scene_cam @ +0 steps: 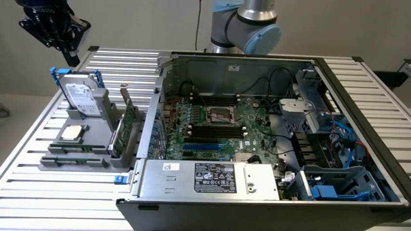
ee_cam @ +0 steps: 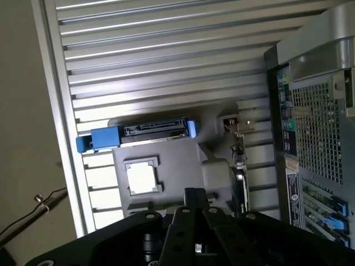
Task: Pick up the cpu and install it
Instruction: 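Reach for the cpu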
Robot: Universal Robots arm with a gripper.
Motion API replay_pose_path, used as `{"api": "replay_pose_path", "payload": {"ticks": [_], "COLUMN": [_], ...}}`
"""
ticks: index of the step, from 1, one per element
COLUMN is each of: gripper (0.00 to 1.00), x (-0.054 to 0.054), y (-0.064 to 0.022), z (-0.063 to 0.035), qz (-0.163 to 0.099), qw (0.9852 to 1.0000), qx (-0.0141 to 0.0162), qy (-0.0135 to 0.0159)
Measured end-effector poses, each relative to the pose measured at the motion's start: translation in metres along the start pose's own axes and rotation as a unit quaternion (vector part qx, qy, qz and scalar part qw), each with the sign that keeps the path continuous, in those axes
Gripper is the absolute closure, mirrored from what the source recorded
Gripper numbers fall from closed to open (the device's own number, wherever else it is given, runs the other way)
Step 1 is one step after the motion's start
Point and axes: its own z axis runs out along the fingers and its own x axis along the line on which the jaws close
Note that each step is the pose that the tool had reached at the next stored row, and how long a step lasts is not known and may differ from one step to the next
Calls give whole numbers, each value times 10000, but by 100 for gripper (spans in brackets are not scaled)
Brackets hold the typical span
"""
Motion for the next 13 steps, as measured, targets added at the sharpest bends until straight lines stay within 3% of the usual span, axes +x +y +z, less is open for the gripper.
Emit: {"api": "replay_pose_path", "payload": {"ticks": [10, 13], "gripper": [89, 89], "x": [449, 488], "y": [-68, -74], "z": [26, 27], "qz": [0, 0], "qw": [10000, 10000], "qx": [0, 0], "qy": [0, 4]}}
